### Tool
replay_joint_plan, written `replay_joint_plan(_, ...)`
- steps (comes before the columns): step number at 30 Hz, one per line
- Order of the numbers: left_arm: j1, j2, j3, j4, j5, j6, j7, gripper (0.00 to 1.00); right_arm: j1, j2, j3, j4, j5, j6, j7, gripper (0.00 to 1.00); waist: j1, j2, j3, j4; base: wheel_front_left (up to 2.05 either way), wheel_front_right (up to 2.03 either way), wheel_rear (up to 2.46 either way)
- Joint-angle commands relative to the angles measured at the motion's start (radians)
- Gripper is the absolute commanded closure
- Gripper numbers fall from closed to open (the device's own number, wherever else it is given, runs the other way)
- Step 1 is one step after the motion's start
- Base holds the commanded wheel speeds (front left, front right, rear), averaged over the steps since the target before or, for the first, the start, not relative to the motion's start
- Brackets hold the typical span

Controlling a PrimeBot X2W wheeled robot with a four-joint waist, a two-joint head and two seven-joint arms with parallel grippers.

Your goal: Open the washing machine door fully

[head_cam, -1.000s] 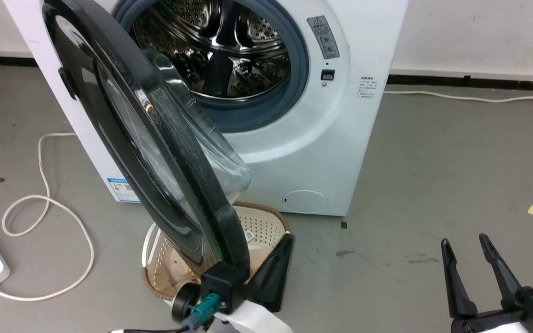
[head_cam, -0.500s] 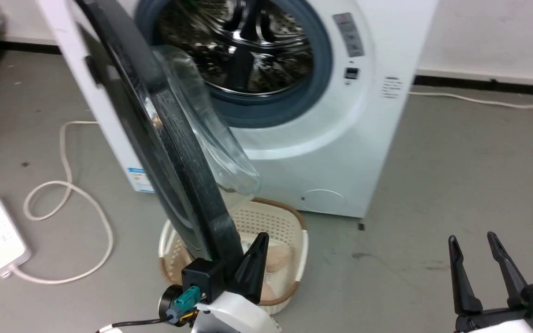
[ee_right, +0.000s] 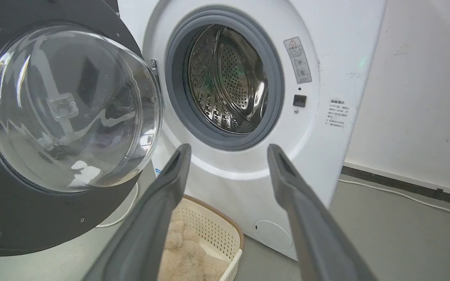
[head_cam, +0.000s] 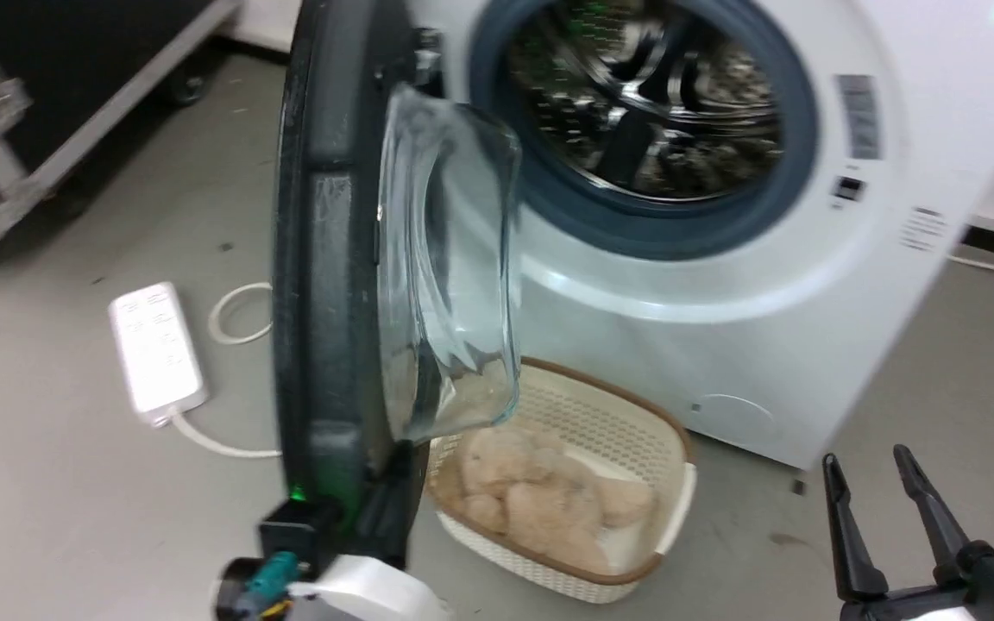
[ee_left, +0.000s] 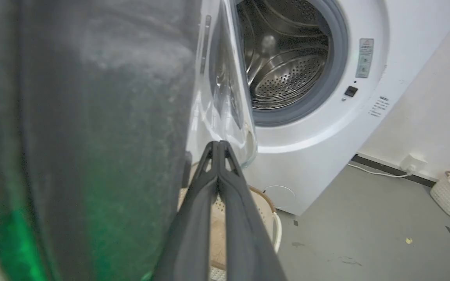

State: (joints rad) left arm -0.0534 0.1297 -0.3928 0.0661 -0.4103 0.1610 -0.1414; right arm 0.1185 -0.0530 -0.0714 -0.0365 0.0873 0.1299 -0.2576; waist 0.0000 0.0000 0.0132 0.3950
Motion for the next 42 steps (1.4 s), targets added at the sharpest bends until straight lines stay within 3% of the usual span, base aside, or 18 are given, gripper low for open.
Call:
replay_joint_plan(1,0.014,0.014,0.018,-0.01,-0.007,0.009,0.001,1.0,0.008,0.003,0.008,0.003,-0.01,0.001,-0.004,0.0,0.0,0.0,0.012,0.062,0.0,0.0,0.0)
replay_joint_plan(7,-0.012,0.055,0.091,-0.019,-0.035,0.025,0.002,1.0,-0.012,0.003,0.027,0.0,-0.045,0.001,-0.004,0.0,0.0,0.0,0.06,0.103,0.0,0.0,0.0)
replay_joint_plan(15,-0.088,0.136,0.24,0.009,-0.117,0.025,0.015,1.0,-0.043,0.003,0.035,-0.006,-0.089,0.001,-0.004,0.0,0.0,0.0,0.146,0.099,0.0,0.0,0.0)
replay_joint_plan(27,-0.251,0.326,0.454,0.238,-0.22,-0.001,0.041,1.0,-0.089,0.003,0.032,-0.019,-0.154,0.001,-0.004,0.0,0.0,0.0,0.258,0.044,0.0,0.0,0.0)
replay_joint_plan(34,-0.349,0.397,0.498,0.413,-0.243,-0.057,-0.006,1.0,-0.099,-0.01,0.025,-0.027,-0.171,0.001,-0.004,0.0,0.0,0.0,0.296,0.026,0.0,0.0,0.0)
replay_joint_plan(42,-0.415,0.396,0.48,0.563,-0.217,-0.118,-0.094,1.0,-0.101,-0.012,0.018,-0.02,-0.171,0.001,-0.004,0.0,0.0,0.0,0.269,0.027,0.0,0.0,0.0)
